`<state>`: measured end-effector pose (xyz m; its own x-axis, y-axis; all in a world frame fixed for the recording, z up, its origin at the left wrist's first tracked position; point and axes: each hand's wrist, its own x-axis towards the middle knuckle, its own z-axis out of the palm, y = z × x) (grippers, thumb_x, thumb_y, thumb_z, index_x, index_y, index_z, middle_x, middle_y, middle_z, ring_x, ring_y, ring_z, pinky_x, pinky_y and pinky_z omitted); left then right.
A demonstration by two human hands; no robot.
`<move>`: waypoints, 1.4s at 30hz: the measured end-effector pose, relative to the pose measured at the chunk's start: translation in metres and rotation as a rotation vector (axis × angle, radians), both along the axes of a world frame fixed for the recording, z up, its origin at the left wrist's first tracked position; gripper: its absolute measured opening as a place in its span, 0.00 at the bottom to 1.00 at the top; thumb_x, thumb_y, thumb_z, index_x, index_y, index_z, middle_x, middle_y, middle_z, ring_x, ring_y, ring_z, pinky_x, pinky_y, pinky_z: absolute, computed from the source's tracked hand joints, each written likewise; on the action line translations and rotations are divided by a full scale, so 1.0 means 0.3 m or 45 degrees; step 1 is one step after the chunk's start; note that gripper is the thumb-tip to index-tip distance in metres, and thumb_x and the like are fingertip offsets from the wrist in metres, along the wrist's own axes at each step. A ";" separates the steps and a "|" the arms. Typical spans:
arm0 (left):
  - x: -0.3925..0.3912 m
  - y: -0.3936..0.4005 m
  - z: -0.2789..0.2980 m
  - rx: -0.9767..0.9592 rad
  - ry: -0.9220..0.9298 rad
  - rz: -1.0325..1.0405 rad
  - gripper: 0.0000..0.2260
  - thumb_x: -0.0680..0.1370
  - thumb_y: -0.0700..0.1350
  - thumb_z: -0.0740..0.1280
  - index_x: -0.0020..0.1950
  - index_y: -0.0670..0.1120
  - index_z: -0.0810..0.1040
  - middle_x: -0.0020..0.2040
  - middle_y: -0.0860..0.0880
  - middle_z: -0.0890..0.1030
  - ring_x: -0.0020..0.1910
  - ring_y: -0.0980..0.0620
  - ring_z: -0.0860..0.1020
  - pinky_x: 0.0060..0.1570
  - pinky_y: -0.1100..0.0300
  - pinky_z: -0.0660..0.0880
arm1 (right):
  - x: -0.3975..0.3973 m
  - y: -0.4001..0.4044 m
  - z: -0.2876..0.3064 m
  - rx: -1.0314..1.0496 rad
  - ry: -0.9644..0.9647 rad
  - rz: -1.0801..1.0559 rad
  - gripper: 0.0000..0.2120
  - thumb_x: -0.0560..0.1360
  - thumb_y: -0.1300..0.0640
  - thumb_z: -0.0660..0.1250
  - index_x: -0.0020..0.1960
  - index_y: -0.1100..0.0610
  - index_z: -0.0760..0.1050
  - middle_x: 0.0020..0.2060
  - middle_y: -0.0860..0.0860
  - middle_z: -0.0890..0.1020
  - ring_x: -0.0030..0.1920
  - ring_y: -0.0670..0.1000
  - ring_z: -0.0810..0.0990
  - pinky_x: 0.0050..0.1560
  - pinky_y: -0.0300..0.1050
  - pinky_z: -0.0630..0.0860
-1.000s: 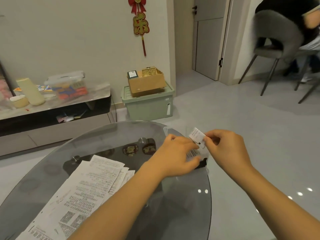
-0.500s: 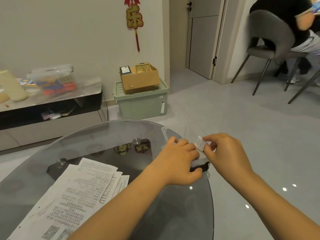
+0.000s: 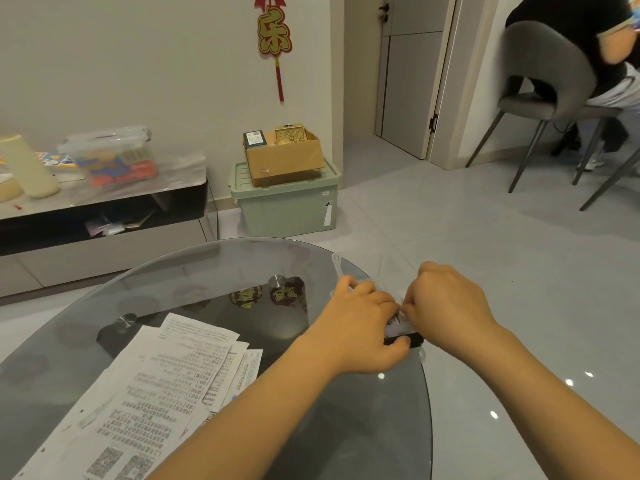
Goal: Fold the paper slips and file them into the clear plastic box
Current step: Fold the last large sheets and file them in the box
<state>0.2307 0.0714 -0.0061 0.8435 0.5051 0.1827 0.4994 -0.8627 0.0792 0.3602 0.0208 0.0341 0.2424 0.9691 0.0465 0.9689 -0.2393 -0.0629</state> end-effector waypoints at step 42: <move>-0.241 -0.205 0.136 -0.057 -0.055 0.478 0.23 0.79 0.56 0.58 0.73 0.55 0.63 0.73 0.54 0.62 0.72 0.56 0.57 0.73 0.53 0.43 | -0.072 -0.088 -0.013 0.389 0.643 0.435 0.13 0.77 0.54 0.64 0.61 0.50 0.75 0.58 0.46 0.75 0.62 0.48 0.68 0.58 0.35 0.63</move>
